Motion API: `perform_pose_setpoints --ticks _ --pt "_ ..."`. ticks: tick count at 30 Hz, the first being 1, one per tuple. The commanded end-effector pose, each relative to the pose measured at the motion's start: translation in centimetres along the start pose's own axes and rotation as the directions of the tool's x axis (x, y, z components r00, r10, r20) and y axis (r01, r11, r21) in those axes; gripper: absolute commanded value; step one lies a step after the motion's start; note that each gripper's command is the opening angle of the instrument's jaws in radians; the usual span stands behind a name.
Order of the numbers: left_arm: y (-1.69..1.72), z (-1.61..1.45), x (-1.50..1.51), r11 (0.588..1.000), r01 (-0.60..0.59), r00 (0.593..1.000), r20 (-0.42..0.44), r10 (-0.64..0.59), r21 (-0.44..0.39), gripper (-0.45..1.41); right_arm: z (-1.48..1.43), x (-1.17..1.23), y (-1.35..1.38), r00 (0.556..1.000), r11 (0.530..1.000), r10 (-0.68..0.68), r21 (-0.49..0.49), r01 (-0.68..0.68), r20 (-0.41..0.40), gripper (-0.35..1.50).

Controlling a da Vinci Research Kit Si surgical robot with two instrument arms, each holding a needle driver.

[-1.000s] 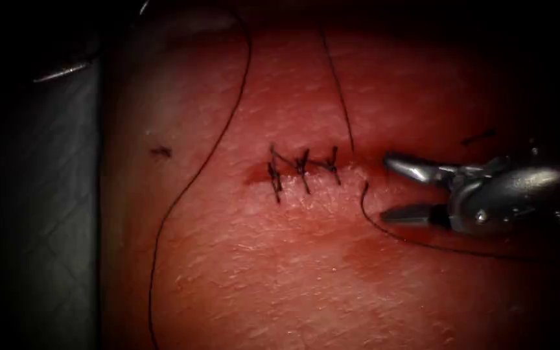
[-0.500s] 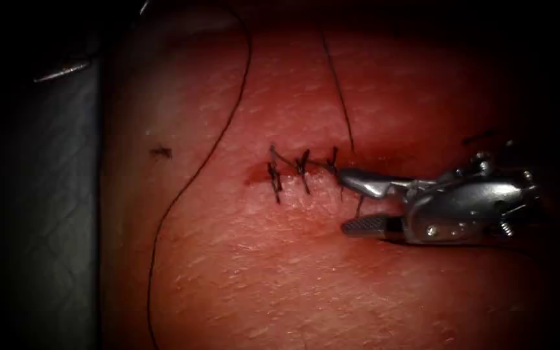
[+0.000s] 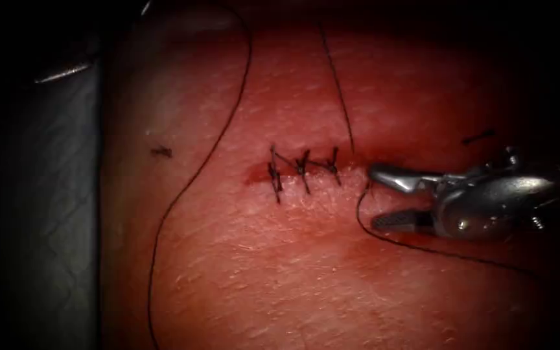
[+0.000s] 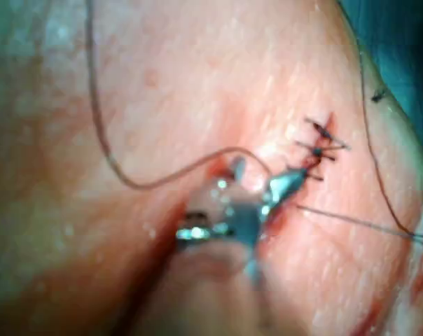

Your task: Wound Closure

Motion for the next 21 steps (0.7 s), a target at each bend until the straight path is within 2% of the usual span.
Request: perform_pose_setpoints --ticks 1,7,12,15,18,20,21 --pt "0.02 0.07 -0.04 1.000 0.000 1.000 -0.001 0.000 -0.003 -0.45 0.12 0.00 -0.09 1.000 1.000 0.001 0.004 -0.001 -0.001 0.88" --pt "0.02 0.07 -0.04 1.000 0.000 1.000 -0.001 0.000 -0.003 -0.45 0.33 0.05 -0.16 0.998 0.997 -0.056 0.059 0.054 0.018 0.88" --pt "0.02 0.07 -0.05 1.000 0.000 1.000 -0.001 0.000 -0.003 -0.45 0.47 0.17 -0.21 0.997 0.996 -0.069 0.055 0.067 0.019 0.89" --pt "0.02 0.07 -0.04 1.000 0.000 1.000 -0.003 0.000 -0.005 -0.45 0.48 0.19 -0.21 0.997 0.996 -0.069 0.054 0.068 0.018 0.83" --pt "0.03 0.07 -0.04 1.000 0.000 1.000 -0.003 0.000 -0.005 -0.45 0.45 0.19 -0.23 0.997 0.996 -0.070 0.058 0.069 0.016 0.54" --pt "0.03 0.07 -0.04 1.000 0.000 1.000 -0.003 0.000 -0.005 -0.45 0.40 0.19 -0.25 0.997 0.995 -0.073 0.071 0.072 0.013 -0.20" --pt "0.03 0.07 -0.04 1.000 0.000 1.000 -0.003 0.000 -0.005 -0.45 0.38 0.19 -0.26 0.997 0.994 -0.075 0.081 0.073 0.012 -0.35"
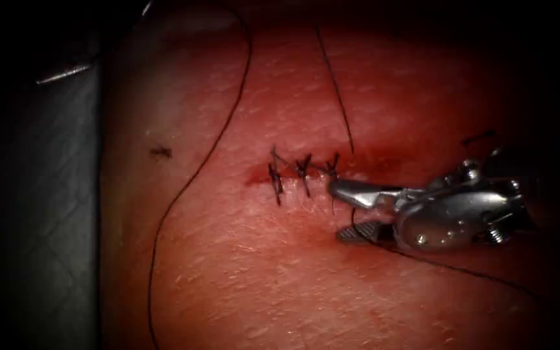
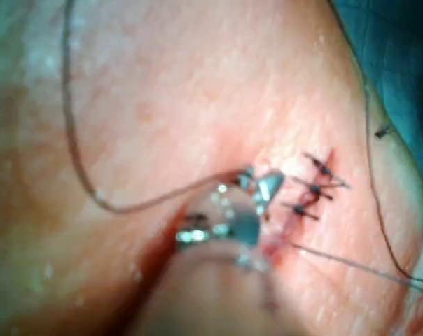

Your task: Wound Closure

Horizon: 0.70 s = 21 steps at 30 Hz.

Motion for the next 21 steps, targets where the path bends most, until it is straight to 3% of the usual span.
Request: perform_pose_setpoints --ticks 1,13,21 --pt "0.02 0.07 -0.04 1.000 0.000 1.000 -0.001 0.000 -0.001 -0.45 0.03 0.05 -0.09 1.000 1.000 0.003 0.010 -0.003 -0.004 -0.35" --pt "0.03 0.07 -0.04 1.000 0.000 1.000 -0.001 0.000 -0.001 -0.45 -0.05 0.18 -0.14 0.998 0.998 0.060 -0.001 -0.060 -0.019 -0.35" --pt "0.03 0.06 -0.03 1.000 0.000 1.000 -0.001 0.000 -0.001 -0.45 -0.10 0.52 -0.22 0.997 0.998 0.066 0.005 -0.066 -0.044 -0.35"
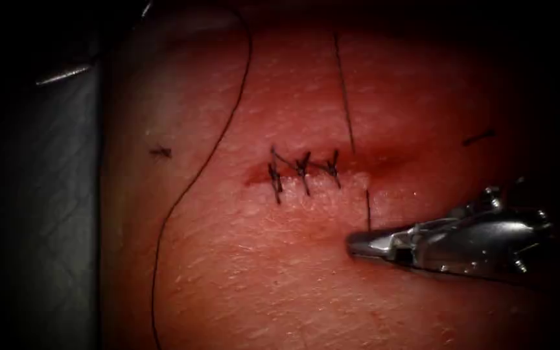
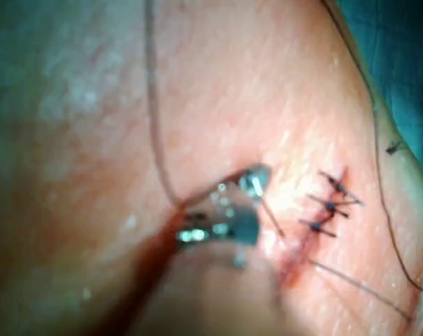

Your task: Wound Closure

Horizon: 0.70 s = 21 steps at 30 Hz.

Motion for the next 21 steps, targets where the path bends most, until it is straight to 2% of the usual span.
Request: perform_pose_setpoints --ticks 1,14,16,17,18,20,21 --pt "0.02 0.07 -0.04 1.000 0.000 1.000 -0.001 0.000 0.000 -0.45 0.09 0.11 -0.10 1.000 1.000 0.001 0.004 -0.001 -0.009 -0.35" --pt "0.03 0.08 -0.04 1.000 0.000 1.000 -0.002 0.000 -0.002 -0.45 0.01 0.27 -0.15 0.999 0.999 0.040 0.011 -0.040 -0.025 -0.35" --pt "0.03 0.08 -0.04 1.000 0.001 1.000 -0.002 -0.001 -0.002 -0.45 -0.01 0.24 -0.09 0.994 0.994 0.105 0.016 -0.105 -0.021 -0.35" --pt "0.03 0.08 -0.04 1.000 0.001 1.000 -0.002 -0.001 -0.002 -0.45 -0.05 0.16 0.01 0.978 0.978 0.210 0.023 -0.209 -0.016 -0.18" --pt "0.03 0.08 -0.04 1.000 0.001 1.000 -0.002 -0.001 -0.002 -0.45 -0.07 0.11 0.06 0.967 0.967 0.254 0.025 -0.254 -0.005 0.14" --pt "0.03 0.08 -0.04 1.000 0.001 1.000 -0.002 -0.001 -0.002 -0.45 -0.15 -0.01 0.15 0.938 0.938 0.345 0.007 -0.346 0.024 0.64" --pt "0.03 0.08 -0.04 1.000 0.001 1.000 -0.002 -0.001 -0.002 -0.45 -0.19 -0.07 0.19 0.925 0.926 0.377 -0.020 -0.377 0.049 0.78"
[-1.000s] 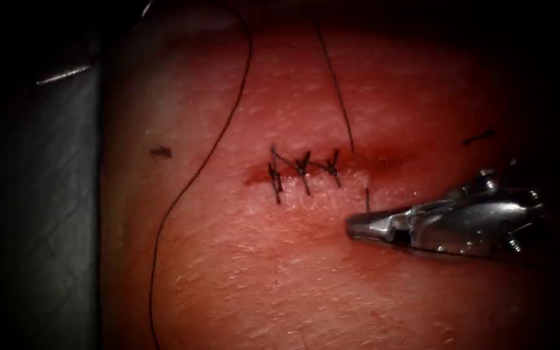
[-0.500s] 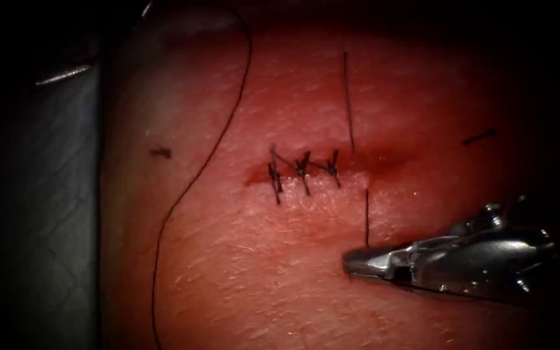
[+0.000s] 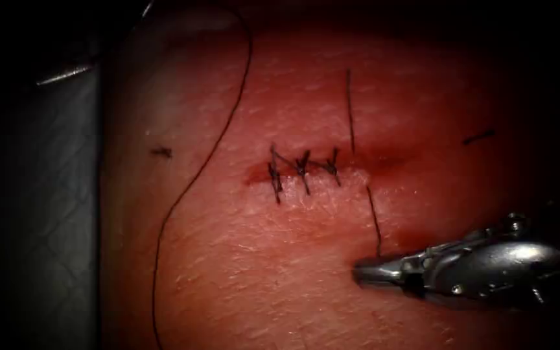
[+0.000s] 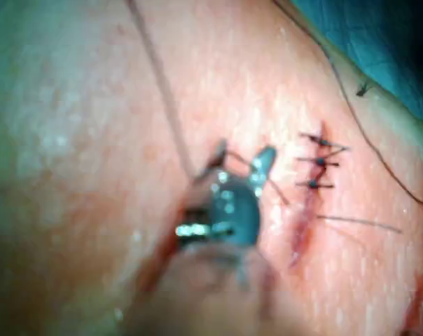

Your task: Wound Closure

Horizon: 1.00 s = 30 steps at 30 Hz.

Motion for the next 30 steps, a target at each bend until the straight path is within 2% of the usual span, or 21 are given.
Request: perform_pose_setpoints --ticks 1,2,4,9,14,16,17,18,20,22,24,25,27,28,30 --pt "0.02 0.08 -0.04 1.000 0.000 1.000 -0.001 0.000 -0.001 -0.45 -0.02 -0.11 0.03 0.998 0.999 0.042 -0.030 -0.041 0.042 0.89" --pt "0.02 0.08 -0.05 1.000 0.000 1.000 -0.001 0.000 -0.001 -0.45 -0.09 -0.18 0.10 0.996 0.998 0.051 -0.048 -0.048 0.070 1.06" --pt "0.02 0.07 -0.05 1.000 0.000 1.000 -0.001 0.000 -0.001 -0.45 -0.20 -0.29 0.21 0.993 0.996 0.066 -0.060 -0.060 0.096 1.16" --pt "0.02 0.08 -0.05 1.000 0.000 1.000 -0.001 0.000 -0.001 -0.45 -0.49 -0.55 0.47 0.983 0.993 0.109 -0.066 -0.100 0.145 1.23" --pt "0.02 0.08 -0.05 1.000 0.000 1.000 -0.001 0.000 -0.001 -0.45 -0.57 -0.72 0.65 0.970 0.985 0.169 -0.076 -0.158 0.177 1.14" --pt "0.02 0.09 -0.05 1.000 0.000 1.000 -0.001 0.000 -0.001 -0.45 -0.52 -0.77 0.72 0.918 0.935 0.352 -0.101 -0.339 0.184 0.89" --pt "0.03 0.09 -0.05 1.000 0.000 1.000 -0.001 0.000 0.000 -0.45 -0.48 -0.79 0.75 0.880 0.895 0.444 -0.126 -0.427 0.170 0.89" --pt "0.03 0.09 -0.05 1.000 0.000 1.000 -0.003 0.000 -0.002 -0.45 -0.44 -0.82 0.79 0.824 0.836 0.546 -0.154 -0.526 0.148 0.88" --pt "0.03 0.09 -0.05 1.000 0.000 1.000 -0.003 0.000 -0.003 -0.45 -0.36 -0.86 0.86 0.741 0.746 0.662 -0.189 -0.639 0.109 0.79" --pt "0.03 0.09 -0.05 1.000 0.000 1.000 -0.003 0.000 -0.003 -0.45 -0.25 -0.89 0.93 0.678 0.672 0.733 -0.221 -0.707 0.063 1.01" --pt "0.03 0.09 -0.05 1.000 0.000 1.000 -0.003 0.000 -0.003 -0.45 -0.15 -0.91 0.98 0.628 0.619 0.777 -0.217 -0.755 0.031 1.08" --pt "0.03 0.09 -0.05 1.000 0.000 1.000 -0.003 0.000 -0.003 -0.45 -0.10 -0.92 1.01 0.592 0.581 0.806 -0.201 -0.789 0.007 0.98" --pt "0.03 0.09 -0.05 1.000 0.000 1.000 -0.003 0.000 -0.003 -0.45 -0.03 -0.93 1.05 0.522 0.512 0.852 -0.154 -0.845 -0.033 0.59" --pt "0.03 0.09 -0.05 1.000 0.000 1.000 -0.003 0.000 -0.003 -0.45 0.01 -0.95 1.10 0.456 0.443 0.886 -0.137 -0.886 -0.085 0.42" --pt "0.03 0.09 -0.05 1.000 0.000 1.000 -0.003 0.000 -0.003 -0.45 0.03 -0.98 1.17 0.417 0.402 0.901 -0.132 -0.906 -0.119 0.47"
